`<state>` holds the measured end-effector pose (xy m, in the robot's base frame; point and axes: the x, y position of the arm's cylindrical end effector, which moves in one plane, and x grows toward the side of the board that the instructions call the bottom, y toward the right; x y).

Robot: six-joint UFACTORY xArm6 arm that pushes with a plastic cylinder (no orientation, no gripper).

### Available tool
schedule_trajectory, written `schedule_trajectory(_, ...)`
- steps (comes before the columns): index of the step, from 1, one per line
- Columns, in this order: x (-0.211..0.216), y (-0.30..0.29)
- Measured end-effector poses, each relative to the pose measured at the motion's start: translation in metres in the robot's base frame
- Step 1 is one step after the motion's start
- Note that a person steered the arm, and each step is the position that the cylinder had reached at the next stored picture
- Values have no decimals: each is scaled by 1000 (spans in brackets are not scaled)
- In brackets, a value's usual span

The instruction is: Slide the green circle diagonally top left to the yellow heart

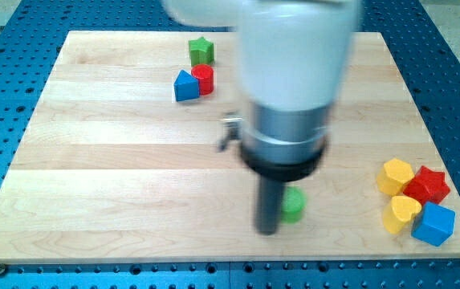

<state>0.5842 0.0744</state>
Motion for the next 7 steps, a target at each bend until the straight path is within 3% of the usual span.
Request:
schedule_trajectory(1, -7, 52)
schedule_trajectory(2, -7, 51)
schedule_trajectory(4, -24, -30)
schedule_trajectory(5, -59, 26)
schedule_trajectory(7, -59, 75)
